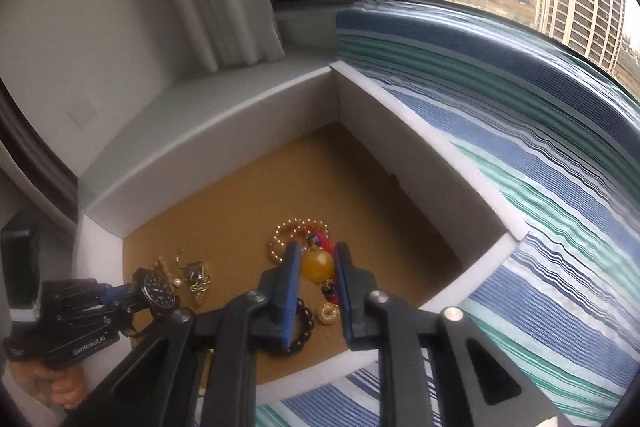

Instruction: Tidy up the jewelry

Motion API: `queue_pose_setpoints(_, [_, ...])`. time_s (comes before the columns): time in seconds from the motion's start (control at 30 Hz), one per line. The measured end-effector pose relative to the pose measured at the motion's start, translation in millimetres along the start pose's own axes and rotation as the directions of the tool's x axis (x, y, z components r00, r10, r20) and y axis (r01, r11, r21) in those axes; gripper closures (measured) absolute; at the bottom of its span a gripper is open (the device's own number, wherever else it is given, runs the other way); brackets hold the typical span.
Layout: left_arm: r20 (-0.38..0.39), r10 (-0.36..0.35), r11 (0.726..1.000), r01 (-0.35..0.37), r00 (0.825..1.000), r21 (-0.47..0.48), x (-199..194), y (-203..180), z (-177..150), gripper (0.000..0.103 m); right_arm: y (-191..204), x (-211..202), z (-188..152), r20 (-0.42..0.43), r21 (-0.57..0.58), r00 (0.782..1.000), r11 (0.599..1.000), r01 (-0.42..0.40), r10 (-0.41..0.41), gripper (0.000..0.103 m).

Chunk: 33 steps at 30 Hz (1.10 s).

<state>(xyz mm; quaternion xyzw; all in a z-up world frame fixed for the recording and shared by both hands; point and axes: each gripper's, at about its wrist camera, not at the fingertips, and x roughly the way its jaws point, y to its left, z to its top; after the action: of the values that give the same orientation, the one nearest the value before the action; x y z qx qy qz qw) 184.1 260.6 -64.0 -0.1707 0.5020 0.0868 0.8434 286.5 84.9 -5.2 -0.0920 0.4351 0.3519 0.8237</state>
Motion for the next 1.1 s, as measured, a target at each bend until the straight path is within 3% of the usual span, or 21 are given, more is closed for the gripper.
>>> queue_pose_setpoints(0.03, [0.014,0.006,1.0,-0.006,1.0,0.01,-1,-3,-2,0.079,0,4,-1,-0.009,0.007,1.0,1.0,-0.005,0.005,0.083])
queue_pose_setpoints(0.1, [0.054,0.032,0.999,-0.034,0.998,0.025,-10,-7,-7,0.048,0,4,-5,-0.007,0.03,1.0,0.999,-0.02,0.021,0.072])
queue_pose_setpoints(0.13, [0.085,0.054,0.998,-0.056,0.995,0.022,-16,-9,-9,0.027,2,2,-7,0.0,0.035,1.0,0.999,-0.028,0.028,0.061])
queue_pose_setpoints(0.17, [0.12,0.079,0.996,-0.082,0.99,0.019,-23,-10,-12,0.018,4,-1,-9,0.007,0.03,0.999,0.999,-0.032,0.032,0.059])
queue_pose_setpoints(0.27, [0.204,0.156,0.987,-0.16,0.966,0.0,-45,-11,-17,0.007,15,-14,-16,0.031,-0.004,0.999,1.0,-0.026,0.026,0.051])
queue_pose_setpoints(0.43, [0.294,0.28,0.959,-0.283,0.914,-0.033,-71,-15,-24,0.001,35,-35,-31,0.075,-0.058,0.997,0.998,-0.021,0.025,0.039])
queue_pose_setpoints(0.5, [0.306,0.3,0.952,-0.302,0.903,-0.041,-76,-15,-28,0.001,45,-41,-38,0.087,-0.088,0.996,0.996,-0.013,0.02,0.033])
queue_pose_setpoints(0.67, [0.317,0.364,0.93,-0.36,0.876,-0.075,-88,-14,-35,0.001,62,-45,-49,0.081,-0.128,0.997,0.992,-0.002,0.013,0.027])
queue_pose_setpoints(0.87, [0.34,0.451,0.89,-0.444,0.825,-0.103,-96,-18,-43,0.001,65,-49,-58,0.079,-0.125,0.997,0.992,0.022,-0.012,0.027])
queue_pose_setpoints(0.9, [0.333,0.449,0.892,-0.437,0.829,-0.114,-97,-17,-43,0.001,65,-49,-59,0.074,-0.122,0.997,0.992,0.025,-0.016,0.027])
queue_pose_setpoints(1.03, [0.266,0.39,0.92,-0.367,0.881,-0.135,-105,-8,-43,0.001,66,-53,-62,0.078,-0.13,0.995,0.989,0.067,-0.057,0.02])
queue_pose_setpoints(1.1, [0.27,0.363,0.93,-0.328,0.892,-0.165,-110,-3,-44,0.001,69,-56,-62,0.095,-0.146,0.992,0.985,0.095,-0.081,0.02])
